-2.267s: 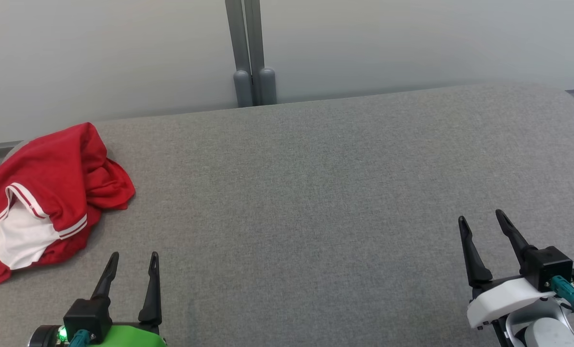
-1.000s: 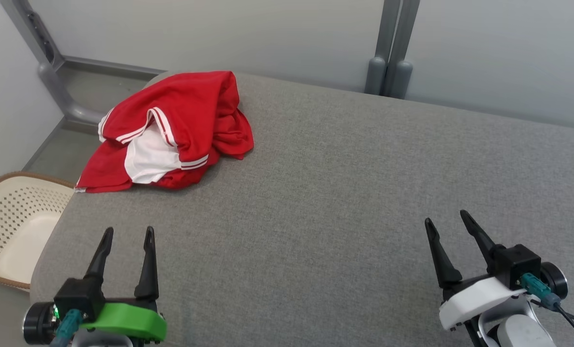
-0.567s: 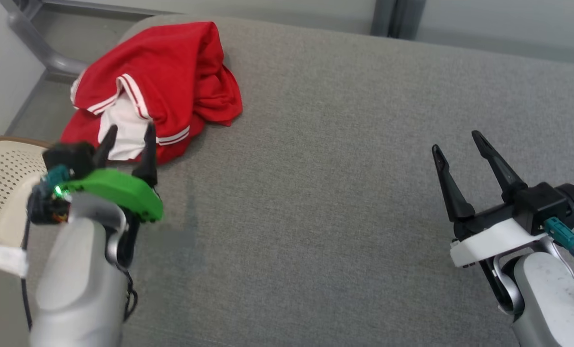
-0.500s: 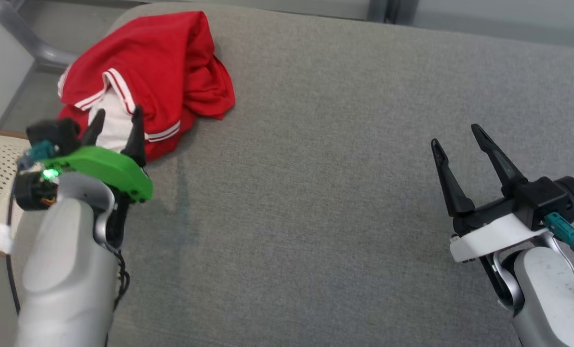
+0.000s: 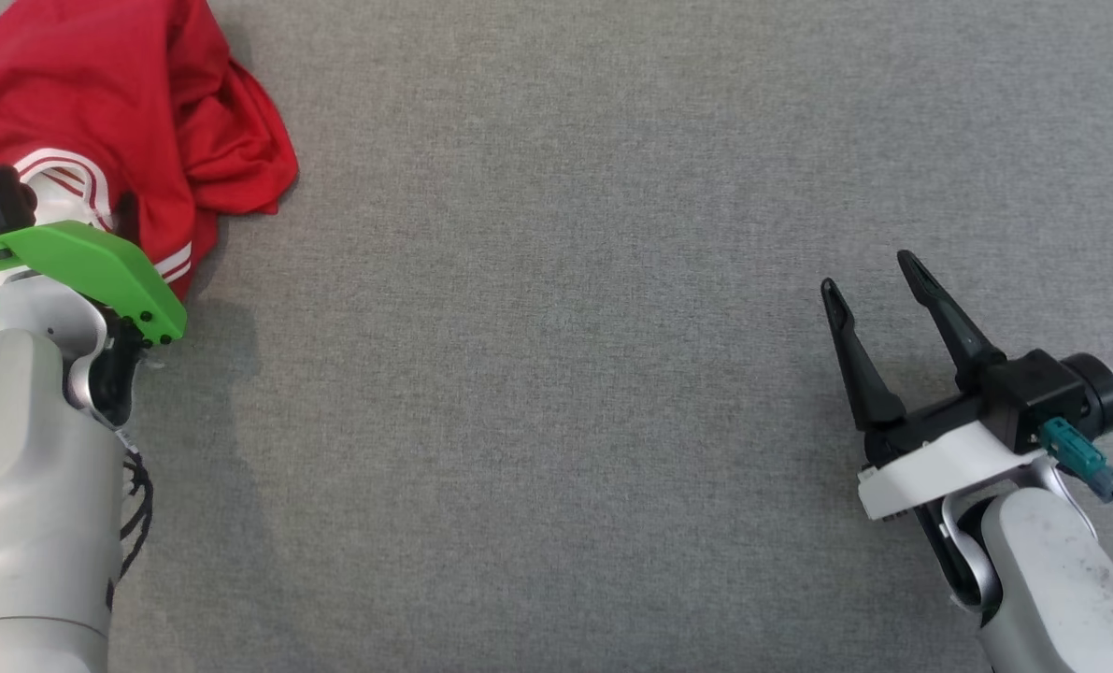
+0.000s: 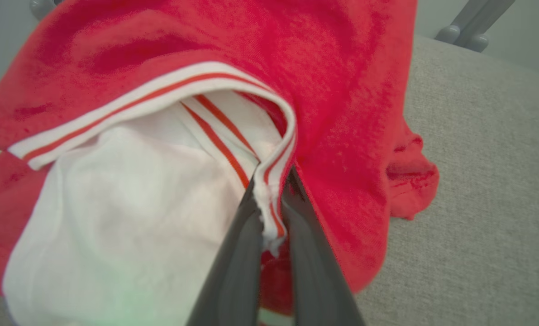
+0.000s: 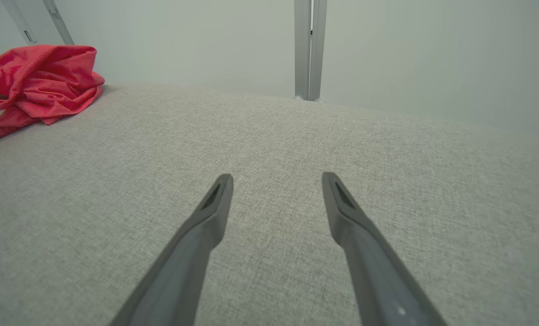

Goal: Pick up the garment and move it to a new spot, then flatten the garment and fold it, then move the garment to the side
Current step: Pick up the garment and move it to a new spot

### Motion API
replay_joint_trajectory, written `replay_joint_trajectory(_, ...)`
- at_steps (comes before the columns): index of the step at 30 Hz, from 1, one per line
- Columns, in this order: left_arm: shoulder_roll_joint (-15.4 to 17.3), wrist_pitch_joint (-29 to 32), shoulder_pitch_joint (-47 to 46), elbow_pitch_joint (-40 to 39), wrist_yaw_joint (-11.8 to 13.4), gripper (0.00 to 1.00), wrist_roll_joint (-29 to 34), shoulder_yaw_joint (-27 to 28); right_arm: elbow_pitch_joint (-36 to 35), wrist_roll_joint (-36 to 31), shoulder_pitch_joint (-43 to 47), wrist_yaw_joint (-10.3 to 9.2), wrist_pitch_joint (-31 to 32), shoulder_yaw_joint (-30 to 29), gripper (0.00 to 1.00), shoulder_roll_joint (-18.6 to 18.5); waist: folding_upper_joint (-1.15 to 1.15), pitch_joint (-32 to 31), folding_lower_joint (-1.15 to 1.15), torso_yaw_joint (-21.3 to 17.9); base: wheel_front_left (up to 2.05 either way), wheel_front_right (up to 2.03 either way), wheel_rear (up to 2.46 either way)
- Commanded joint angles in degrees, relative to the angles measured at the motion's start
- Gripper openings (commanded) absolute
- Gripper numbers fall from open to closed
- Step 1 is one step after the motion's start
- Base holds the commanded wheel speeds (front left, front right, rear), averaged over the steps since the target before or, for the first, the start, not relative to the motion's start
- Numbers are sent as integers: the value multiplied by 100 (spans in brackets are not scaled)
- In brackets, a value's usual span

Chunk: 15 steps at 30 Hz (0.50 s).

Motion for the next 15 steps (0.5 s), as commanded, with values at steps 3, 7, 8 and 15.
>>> replay_joint_trajectory(3,286,73,18,-151,-33,0,139,-127,67,-9,253,0,-20,-40,100,65,0,-510,-1,-14,0,0,0)
replay_joint_trajectory(7,526,260,-43,-745,-65,0,131,-246,121,-23,504,0,-20,-97,100,177,0,-900,-1,60,0,0,0)
replay_joint_trajectory(8,593,335,-58,-975,-77,0,87,-260,138,-24,565,0,-20,-98,100,220,0,-1022,-1,62,0,0,0)
replay_joint_trajectory(15,887,1291,119,-3089,-109,0,-281,-489,182,-29,904,0,-20,-137,100,446,0,-1584,-1,-99,0,0,0)
